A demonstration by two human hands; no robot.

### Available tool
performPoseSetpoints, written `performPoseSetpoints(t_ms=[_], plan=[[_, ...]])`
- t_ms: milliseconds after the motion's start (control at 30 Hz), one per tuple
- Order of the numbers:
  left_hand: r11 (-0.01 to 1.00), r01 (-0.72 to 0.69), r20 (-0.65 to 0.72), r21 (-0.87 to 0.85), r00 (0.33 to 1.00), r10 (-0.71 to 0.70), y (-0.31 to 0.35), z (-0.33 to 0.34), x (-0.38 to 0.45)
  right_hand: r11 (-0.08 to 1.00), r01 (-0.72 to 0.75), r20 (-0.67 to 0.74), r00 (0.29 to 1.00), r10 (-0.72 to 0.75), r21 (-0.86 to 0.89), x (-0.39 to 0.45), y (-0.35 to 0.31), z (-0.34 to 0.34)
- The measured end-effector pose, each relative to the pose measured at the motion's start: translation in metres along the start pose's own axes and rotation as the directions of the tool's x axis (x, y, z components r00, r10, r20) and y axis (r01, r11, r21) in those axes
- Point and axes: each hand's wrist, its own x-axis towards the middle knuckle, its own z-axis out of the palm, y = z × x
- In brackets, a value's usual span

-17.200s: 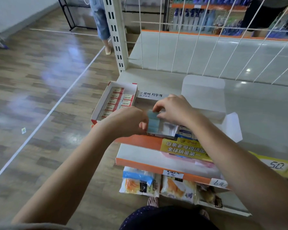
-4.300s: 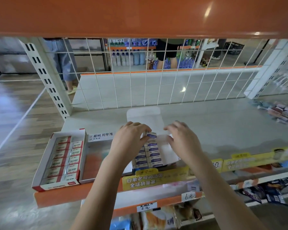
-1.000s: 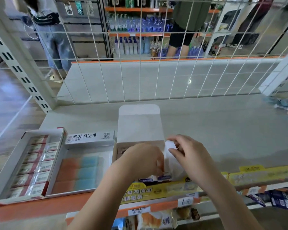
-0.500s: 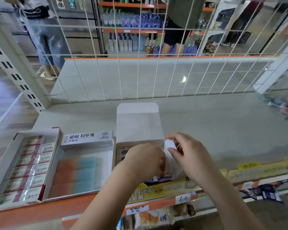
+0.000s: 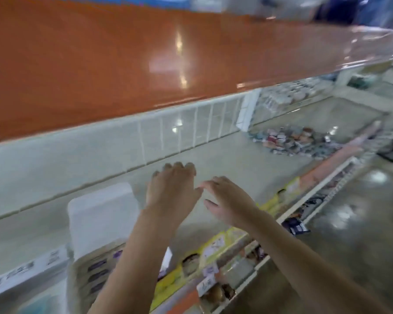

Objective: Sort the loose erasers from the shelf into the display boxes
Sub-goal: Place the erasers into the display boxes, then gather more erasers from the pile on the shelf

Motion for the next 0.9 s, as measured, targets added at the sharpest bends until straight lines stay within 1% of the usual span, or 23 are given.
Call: performPoseSetpoints(t_ms=[100,233,333,433,500,633,767,867,900], plan=[[0.992,-0.087,0.057,0.092,0.995,0.082,0.058,0.021,0.04,0.989,-0.047,0.063,0.996,0.056,-0.137,0.0,0.065,-0.019],[0.973,-0.197,0.123,0.121,0.976,0.182,0.13,0.057,0.093,0.968,-0.177,0.124,0.972,0.201,-0.177,-0.005,0.153,-0.051],[0.964,-0.235,0.176,0.129,0.962,0.211,0.184,0.083,0.134,0.939,-0.252,0.143,0.947,0.289,-0.233,-0.009,0.223,-0.071],[0.957,-0.261,0.201,0.124,0.951,0.233,0.23,0.108,0.176,0.914,-0.323,0.181,0.911,0.371,-0.247,-0.013,0.289,-0.084],[0.957,-0.27,0.203,0.103,0.948,0.246,0.257,0.122,0.204,0.904,-0.346,0.194,0.897,0.397,-0.251,-0.013,0.327,-0.093],[0.963,-0.248,0.214,0.11,0.952,0.221,0.304,0.148,0.255,0.892,-0.406,0.189,0.877,0.441,-0.198,-0.007,0.397,-0.098],[0.985,-0.164,0.173,0.051,0.973,0.153,0.323,0.169,0.297,0.885,-0.464,0.146,0.873,0.466,-0.05,0.007,0.44,-0.091],[0.992,-0.115,0.148,0.046,0.983,0.107,0.326,0.177,0.323,0.916,-0.4,0.117,0.908,0.402,-0.043,0.023,0.459,-0.089],[0.993,-0.108,0.15,0.045,0.984,0.1,0.325,0.18,0.331,0.923,-0.385,0.09,0.919,0.384,-0.008,0.027,0.464,-0.088]])
